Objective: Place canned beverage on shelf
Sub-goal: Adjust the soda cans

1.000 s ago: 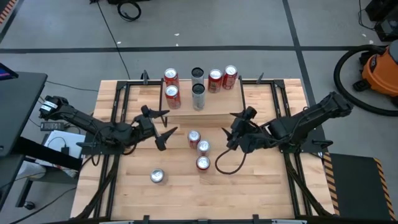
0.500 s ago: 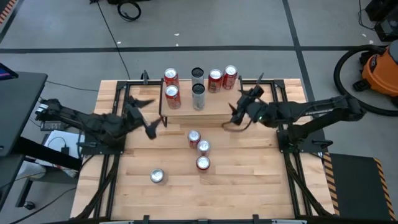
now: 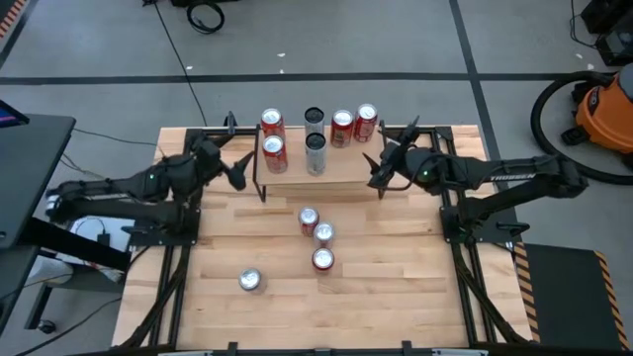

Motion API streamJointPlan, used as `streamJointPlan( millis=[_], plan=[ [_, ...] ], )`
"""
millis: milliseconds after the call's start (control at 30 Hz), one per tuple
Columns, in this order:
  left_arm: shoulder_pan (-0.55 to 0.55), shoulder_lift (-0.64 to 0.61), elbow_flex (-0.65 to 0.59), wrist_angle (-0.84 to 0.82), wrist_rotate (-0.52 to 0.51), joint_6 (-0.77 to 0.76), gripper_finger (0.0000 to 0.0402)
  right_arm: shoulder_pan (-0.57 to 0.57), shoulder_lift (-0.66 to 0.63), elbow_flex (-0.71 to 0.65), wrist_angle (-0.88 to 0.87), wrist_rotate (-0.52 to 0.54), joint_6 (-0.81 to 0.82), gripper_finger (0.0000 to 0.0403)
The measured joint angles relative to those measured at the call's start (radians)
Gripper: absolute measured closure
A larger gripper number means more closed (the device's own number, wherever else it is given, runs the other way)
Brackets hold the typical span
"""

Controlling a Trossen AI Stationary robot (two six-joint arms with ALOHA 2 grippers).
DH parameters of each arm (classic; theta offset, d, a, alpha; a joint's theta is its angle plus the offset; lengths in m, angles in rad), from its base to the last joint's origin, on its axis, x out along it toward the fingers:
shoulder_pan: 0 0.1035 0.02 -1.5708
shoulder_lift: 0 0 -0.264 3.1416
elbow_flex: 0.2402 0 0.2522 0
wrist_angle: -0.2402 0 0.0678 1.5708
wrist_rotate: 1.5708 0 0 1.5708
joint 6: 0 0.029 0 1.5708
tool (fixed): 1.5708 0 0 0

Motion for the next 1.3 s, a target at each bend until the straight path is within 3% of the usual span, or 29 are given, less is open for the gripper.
streamJointPlan(
  millis=[233,400,567,900,1133,1300],
  plan=[
    [0.263,0.000,0.000,-0.078,0.245,-0.084,0.0017,-0.063,-0.023,0.015,-0.002,-0.004,-0.084,0.0055],
    [0.416,0.001,0.000,-0.077,0.355,-0.095,0.0017,-0.117,-0.027,0.016,-0.027,-0.008,-0.114,0.0055],
    [0.530,0.009,0.000,-0.097,0.477,-0.115,0.0017,-0.206,-0.059,-0.015,-0.012,-0.120,-0.118,0.0055],
    [0.669,0.117,-0.001,-0.095,0.566,-0.095,0.0017,-0.320,-0.209,-0.138,0.023,-0.143,-0.083,0.0055],
    [0.755,0.229,-0.001,-0.047,0.597,-0.067,0.0017,-0.375,-0.276,-0.216,0.160,-0.187,-0.104,0.0055],
    [0.811,0.297,-0.001,0.048,0.694,-0.114,0.0017,-0.380,-0.281,-0.224,0.159,-0.240,-0.120,0.0055]
  ],
)
